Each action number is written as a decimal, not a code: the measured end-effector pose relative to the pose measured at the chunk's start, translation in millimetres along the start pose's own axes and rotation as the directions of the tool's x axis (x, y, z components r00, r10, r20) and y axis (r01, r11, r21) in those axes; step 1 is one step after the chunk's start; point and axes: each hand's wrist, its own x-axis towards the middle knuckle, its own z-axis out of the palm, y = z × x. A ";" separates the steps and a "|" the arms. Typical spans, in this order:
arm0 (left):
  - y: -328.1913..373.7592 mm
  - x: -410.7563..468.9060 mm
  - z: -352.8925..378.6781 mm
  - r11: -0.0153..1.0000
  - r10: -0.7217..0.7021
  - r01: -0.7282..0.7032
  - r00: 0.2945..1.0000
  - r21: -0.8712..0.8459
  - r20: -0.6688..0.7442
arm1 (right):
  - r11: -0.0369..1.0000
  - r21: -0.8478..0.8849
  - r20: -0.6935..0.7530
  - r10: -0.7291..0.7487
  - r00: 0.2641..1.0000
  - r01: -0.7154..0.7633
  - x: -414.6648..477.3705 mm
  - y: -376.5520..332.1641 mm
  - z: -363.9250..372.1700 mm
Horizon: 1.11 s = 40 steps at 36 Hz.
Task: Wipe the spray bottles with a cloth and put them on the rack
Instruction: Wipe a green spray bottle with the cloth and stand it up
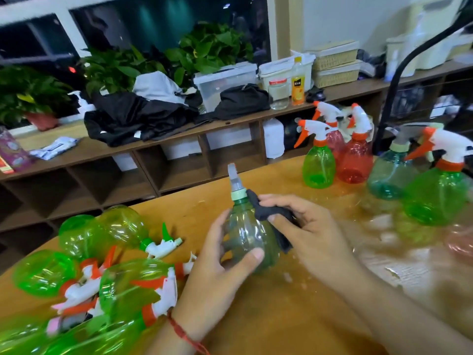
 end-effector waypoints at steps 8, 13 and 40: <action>-4.7 -20.2 -17.3 0.915 0.128 -0.138 0.990 0.378 0.051 | 0.991 0.085 0.030 0.097 0.995 -0.099 -5.2 2.8 9.2; -11.5 -25.6 -21.9 0.912 0.188 -0.166 0.982 0.376 -0.024 | 0.989 0.079 0.091 0.117 0.989 -0.125 -13.1 3.5 19.1; -21.1 -21.3 -35.8 0.937 0.232 -0.159 0.949 0.310 -0.213 | 0.938 -0.212 0.324 -0.197 0.925 0.273 -29.3 6.4 35.4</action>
